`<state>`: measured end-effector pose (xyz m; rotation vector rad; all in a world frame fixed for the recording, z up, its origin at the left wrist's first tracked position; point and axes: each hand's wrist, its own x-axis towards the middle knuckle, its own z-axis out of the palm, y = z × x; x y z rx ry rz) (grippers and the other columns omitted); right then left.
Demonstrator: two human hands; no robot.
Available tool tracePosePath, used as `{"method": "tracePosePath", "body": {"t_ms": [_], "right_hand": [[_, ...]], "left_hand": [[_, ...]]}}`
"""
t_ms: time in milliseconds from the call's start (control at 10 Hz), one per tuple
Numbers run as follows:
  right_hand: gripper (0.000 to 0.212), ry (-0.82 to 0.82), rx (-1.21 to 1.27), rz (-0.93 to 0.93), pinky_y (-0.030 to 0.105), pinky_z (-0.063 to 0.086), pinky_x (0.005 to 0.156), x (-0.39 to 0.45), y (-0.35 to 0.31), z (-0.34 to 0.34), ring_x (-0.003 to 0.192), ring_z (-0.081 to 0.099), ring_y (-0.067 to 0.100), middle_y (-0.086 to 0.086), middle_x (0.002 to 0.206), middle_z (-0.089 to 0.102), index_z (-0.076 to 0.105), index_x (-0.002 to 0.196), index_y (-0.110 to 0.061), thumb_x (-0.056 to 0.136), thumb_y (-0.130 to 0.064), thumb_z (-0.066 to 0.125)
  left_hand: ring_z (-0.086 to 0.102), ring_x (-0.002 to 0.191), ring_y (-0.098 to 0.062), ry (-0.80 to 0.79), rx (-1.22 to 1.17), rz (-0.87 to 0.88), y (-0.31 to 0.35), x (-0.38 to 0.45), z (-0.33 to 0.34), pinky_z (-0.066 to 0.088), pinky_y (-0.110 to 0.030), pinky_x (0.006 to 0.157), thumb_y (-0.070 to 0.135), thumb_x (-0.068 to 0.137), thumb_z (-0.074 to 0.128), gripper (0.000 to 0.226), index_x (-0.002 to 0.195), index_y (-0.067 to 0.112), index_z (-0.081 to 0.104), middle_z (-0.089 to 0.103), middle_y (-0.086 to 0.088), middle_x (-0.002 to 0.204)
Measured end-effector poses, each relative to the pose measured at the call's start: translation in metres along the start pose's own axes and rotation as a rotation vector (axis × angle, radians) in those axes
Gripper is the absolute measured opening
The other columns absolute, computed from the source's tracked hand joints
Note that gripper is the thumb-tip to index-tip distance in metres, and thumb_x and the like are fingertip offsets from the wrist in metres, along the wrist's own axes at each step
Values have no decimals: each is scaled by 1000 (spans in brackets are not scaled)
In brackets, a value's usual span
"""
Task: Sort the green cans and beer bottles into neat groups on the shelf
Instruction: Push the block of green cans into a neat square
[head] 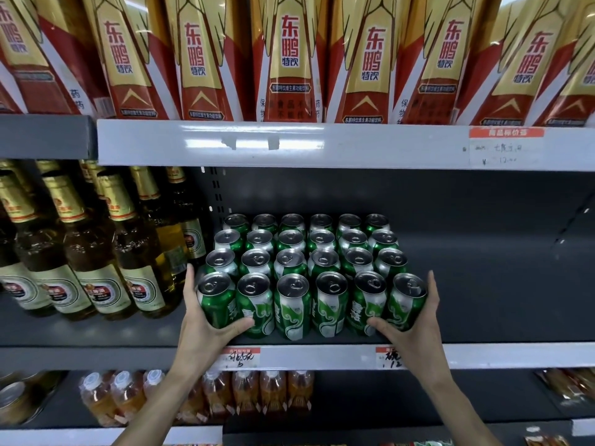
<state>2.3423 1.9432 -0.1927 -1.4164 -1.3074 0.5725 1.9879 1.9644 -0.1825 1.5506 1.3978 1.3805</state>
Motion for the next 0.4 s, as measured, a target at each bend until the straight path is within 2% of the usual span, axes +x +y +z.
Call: {"method": "tracePosePath", "body": {"t_ms": [200,300,400], "right_hand": [[134,5,3,3,44,23,126,-1,-3,-1,156,17,9,-15,168,16,-7,140,-76,53,-50,91],[135,4,16,0,36,21,125,-2,0,0,153,16,-3,-18,168,15,-6,145,-71,52,-51,90],[140,52,-7,-17,14,18,118,-6,-3,-4,149,16,-10,-20,164,19,1,159,-49,50,-53,90]], "left_hand": [[40,151,-13,24,29,-8,4,-4,0,33,-46,125,30,59,94,147,163,46,-9,38,3,164],[36,153,-15,46,40,-11,3,-8,0,31,-51,126,37,58,93,146,163,46,-8,33,1,167],[19,159,-10,110,71,19,10,-14,-3,23,-52,129,48,58,90,142,164,46,-6,17,6,174]]}}
